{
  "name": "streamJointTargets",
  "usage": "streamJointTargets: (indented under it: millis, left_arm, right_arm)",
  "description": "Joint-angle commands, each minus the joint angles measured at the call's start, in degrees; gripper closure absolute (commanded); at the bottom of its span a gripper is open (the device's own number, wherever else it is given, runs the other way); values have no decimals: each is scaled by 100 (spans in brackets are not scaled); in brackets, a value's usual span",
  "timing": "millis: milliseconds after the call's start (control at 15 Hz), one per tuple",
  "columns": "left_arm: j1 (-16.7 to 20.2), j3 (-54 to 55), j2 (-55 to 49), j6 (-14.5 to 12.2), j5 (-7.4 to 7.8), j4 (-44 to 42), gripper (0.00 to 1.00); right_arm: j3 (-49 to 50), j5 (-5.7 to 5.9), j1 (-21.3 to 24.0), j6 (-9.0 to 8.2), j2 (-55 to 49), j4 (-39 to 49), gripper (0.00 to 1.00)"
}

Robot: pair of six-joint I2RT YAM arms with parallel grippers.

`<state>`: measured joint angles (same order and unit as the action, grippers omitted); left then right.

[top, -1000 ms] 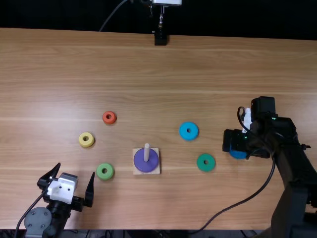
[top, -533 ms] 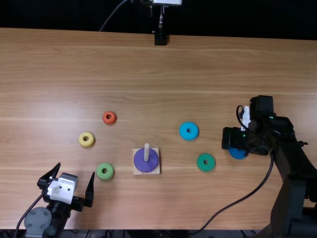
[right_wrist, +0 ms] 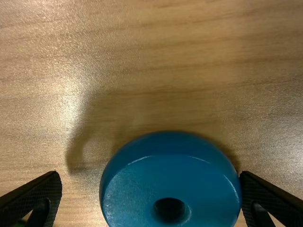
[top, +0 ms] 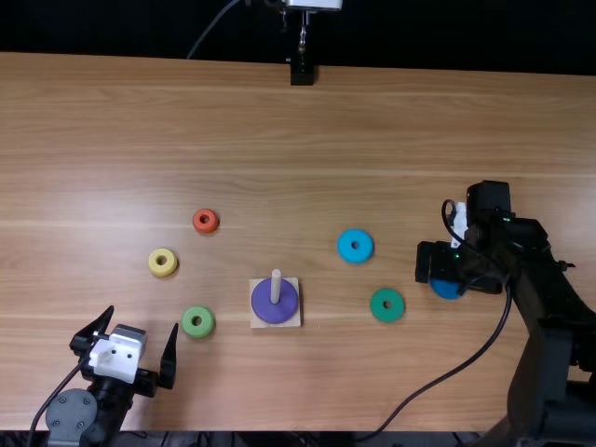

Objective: Build the Hanoi tower: stack the rings onto the peg from bottom to top in this color order: purple, dark blue, light blue, dark green, light green, yellow, orange.

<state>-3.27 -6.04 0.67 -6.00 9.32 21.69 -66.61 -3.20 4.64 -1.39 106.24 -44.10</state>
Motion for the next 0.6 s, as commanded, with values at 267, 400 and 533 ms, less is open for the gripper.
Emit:
streamJointTargets:
  millis: [267,400,533]
  left_arm:
    - [37,604,-67,-86,59,436,0]
    - [37,604,-67,-86,59,436,0]
    - [37,604,-67,-86,59,436,0]
  right_arm:
    - [-28,25,37,2,257,5,0]
    - [-28,25,28,2,257,5,13]
    - [-28,25,28,2,240,5,64]
